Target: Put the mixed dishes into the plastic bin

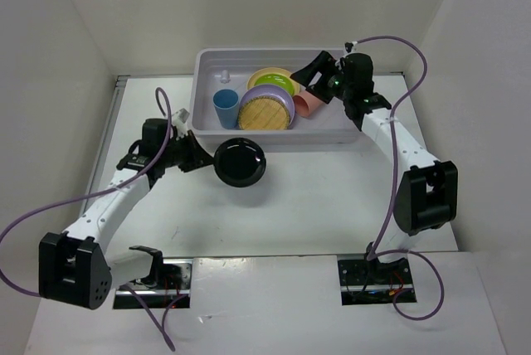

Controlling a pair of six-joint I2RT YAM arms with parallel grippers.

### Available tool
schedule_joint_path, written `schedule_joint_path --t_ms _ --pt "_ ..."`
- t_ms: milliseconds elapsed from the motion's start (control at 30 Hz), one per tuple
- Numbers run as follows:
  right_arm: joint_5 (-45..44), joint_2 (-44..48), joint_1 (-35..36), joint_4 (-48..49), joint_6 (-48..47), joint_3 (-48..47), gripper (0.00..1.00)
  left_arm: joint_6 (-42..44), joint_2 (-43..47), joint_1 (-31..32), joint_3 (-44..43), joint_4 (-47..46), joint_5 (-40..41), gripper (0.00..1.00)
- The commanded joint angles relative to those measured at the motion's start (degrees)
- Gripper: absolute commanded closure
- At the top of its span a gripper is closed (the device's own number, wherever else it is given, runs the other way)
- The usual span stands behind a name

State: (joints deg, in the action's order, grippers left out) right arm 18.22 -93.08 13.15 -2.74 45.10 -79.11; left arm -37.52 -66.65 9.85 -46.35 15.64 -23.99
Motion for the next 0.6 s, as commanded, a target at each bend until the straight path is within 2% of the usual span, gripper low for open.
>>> schedule_joint_path --t_ms 0,100,300,433,567 --pt "0.7 3.6 0.6 1.4 -0.5 1.1 0.18 0.2 1.1 0.5 -4.2 0.7 -3.5 1.0" --pt "0.7 4.2 0.6 1.4 -0.5 1.6 0.18 -2.6 -0.5 0.5 -6.5 -2.6 -3.5 1.0" --pt "0.7 8.1 0.0 2.0 0.0 5.1 0.18 -4.8 -10.0 1.8 -14.1 -8.0 -2.9 1.0" --pt "-1.1 14.2 -0.5 3.4 1.5 10.2 0.18 -6.4 -16.0 2.4 -19.7 -11.3 -0.4 1.0" --pt "-2.4 21.1 -1.1 3.4 2.1 13.8 0.18 -7.8 -25.9 2.9 -26.3 -13.8 0.7 1.0"
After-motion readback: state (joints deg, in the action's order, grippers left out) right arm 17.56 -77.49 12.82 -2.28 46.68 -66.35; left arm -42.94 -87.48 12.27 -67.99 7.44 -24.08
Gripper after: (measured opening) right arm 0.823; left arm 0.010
